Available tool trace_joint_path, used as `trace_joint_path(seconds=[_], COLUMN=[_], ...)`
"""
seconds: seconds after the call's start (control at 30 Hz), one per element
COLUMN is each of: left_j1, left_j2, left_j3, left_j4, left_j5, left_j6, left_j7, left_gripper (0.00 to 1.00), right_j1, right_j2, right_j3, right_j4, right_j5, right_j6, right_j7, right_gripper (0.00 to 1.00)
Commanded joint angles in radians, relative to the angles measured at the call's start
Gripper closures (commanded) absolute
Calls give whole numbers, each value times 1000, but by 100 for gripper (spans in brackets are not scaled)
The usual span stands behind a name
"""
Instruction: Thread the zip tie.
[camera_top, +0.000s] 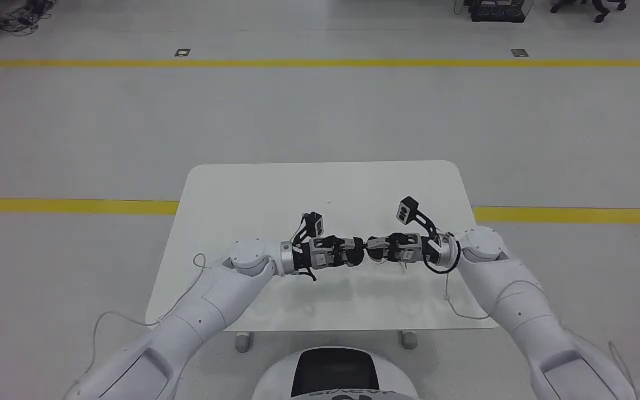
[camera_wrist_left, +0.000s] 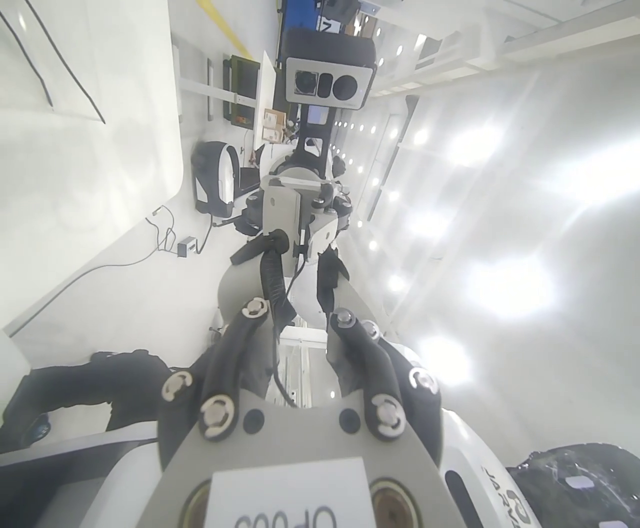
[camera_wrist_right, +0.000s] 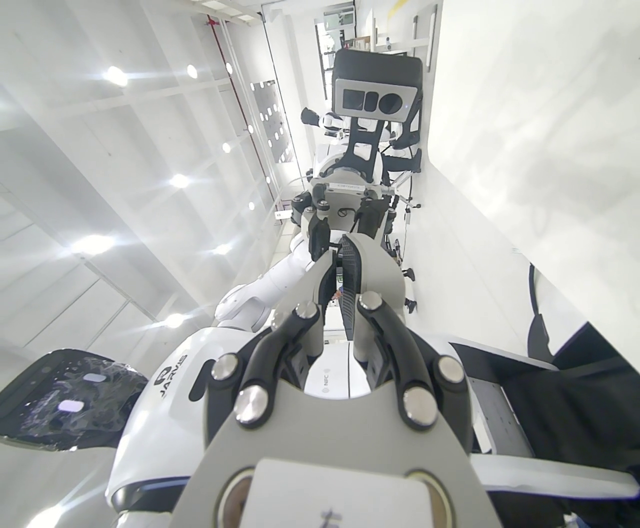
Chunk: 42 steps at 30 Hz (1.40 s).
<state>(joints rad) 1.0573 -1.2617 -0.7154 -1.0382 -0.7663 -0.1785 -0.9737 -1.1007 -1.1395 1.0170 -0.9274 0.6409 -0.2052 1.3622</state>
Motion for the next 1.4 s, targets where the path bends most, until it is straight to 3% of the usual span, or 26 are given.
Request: trace_joint_path(seconds=[0.0, 0.57, 1.37], left_j1=[1, 6, 9], left_j2=[0, 0, -2], left_j3=[-1, -8, -12], left_j4=[-1, -6, -4], left_j5=[4, 15, 22], left_j6=[-4, -14, -9], left_j7=[1, -2, 2], left_gripper=[85, 98, 93], right_j1=[2, 18, 19], right_j2=[0, -9, -10], right_j3=[-1, -16, -20], right_j4=[2, 28, 29], right_j5=[-3, -1, 9], right_j6=[8, 29, 12], right_j7=[0, 23, 28], right_gripper=[100, 100, 100])
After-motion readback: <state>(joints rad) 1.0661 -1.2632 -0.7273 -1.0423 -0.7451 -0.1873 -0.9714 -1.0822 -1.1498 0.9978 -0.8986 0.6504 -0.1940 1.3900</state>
